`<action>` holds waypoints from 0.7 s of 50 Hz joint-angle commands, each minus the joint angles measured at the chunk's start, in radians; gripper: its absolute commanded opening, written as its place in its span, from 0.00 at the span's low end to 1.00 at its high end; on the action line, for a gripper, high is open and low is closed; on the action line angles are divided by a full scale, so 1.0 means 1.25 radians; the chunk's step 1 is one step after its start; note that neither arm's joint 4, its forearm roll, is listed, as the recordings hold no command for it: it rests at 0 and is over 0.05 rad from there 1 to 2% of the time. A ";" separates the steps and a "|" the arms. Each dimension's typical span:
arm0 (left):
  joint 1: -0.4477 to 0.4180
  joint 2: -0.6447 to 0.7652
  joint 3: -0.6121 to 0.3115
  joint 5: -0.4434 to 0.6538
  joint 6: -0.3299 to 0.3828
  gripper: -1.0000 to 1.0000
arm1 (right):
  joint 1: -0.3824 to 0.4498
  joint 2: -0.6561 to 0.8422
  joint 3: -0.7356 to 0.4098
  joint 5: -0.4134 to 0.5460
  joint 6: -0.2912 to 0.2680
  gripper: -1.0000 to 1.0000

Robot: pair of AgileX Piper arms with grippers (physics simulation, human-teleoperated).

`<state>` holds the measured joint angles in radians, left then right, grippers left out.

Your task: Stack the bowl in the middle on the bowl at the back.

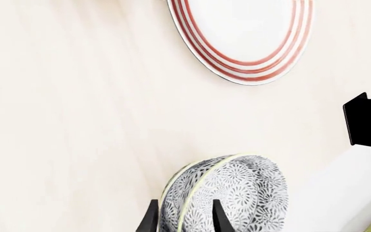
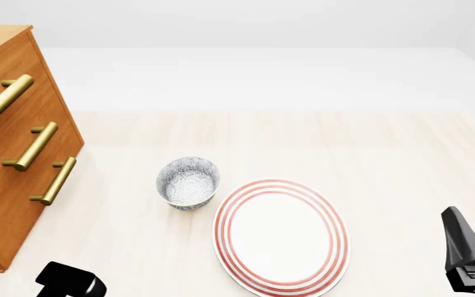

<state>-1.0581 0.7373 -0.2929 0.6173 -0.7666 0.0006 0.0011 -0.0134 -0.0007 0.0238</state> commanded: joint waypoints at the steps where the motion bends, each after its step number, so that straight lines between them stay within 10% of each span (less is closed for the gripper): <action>1: -0.006 0.014 0.016 -0.016 0.004 1.00 | 0.000 0.000 0.000 0.000 0.001 1.00; 35: 0.059 -0.106 -0.064 0.165 0.072 1.00 | 0.002 0.000 0.000 -0.001 -0.001 1.00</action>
<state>-1.0282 0.6731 -0.3343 0.7239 -0.7226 0.0024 0.0011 -0.0137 -0.0014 0.0233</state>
